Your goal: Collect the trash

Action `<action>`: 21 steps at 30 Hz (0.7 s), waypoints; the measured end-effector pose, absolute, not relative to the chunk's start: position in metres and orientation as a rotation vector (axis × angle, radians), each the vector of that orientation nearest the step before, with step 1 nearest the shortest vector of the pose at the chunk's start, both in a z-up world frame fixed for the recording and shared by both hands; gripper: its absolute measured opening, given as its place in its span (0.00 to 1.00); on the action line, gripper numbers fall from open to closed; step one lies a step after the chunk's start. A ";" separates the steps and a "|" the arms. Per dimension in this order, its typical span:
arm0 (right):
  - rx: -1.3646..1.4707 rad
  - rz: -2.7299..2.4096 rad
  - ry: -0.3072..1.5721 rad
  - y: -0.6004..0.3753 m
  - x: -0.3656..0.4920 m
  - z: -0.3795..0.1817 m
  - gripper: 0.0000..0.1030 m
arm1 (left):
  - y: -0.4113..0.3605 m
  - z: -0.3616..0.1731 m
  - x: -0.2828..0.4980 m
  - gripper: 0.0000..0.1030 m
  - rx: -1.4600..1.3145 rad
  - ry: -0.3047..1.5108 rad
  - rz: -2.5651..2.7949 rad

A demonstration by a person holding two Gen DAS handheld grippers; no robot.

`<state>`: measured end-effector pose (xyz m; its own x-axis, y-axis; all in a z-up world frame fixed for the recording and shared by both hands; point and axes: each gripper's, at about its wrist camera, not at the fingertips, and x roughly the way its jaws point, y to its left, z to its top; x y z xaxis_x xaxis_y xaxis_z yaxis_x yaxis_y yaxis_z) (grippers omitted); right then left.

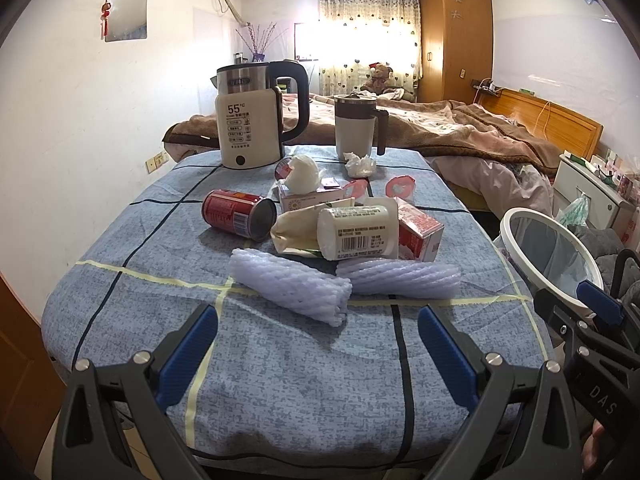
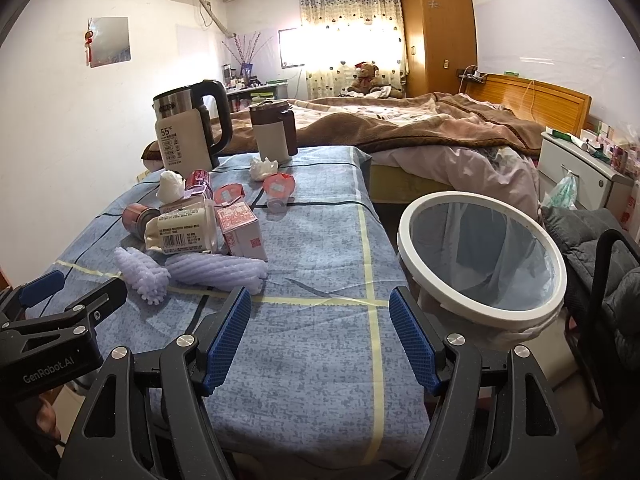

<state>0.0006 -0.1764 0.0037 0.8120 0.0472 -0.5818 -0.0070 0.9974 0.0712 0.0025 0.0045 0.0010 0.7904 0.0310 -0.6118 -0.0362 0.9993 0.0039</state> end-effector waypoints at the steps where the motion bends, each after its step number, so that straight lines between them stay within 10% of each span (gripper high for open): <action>1: 0.066 0.028 0.623 -0.177 0.000 0.004 0.70 | 0.004 0.001 0.003 0.99 -0.008 0.660 0.036; 21: 0.066 0.027 0.628 -0.178 0.000 0.004 0.70 | 0.005 -0.002 0.004 0.99 -0.007 0.669 0.038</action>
<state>-0.0001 -0.1778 0.0038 0.8091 0.0452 -0.5859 -0.0053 0.9976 0.0696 0.0041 0.0054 -0.0017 0.7838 0.0327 -0.6202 -0.0369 0.9993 0.0060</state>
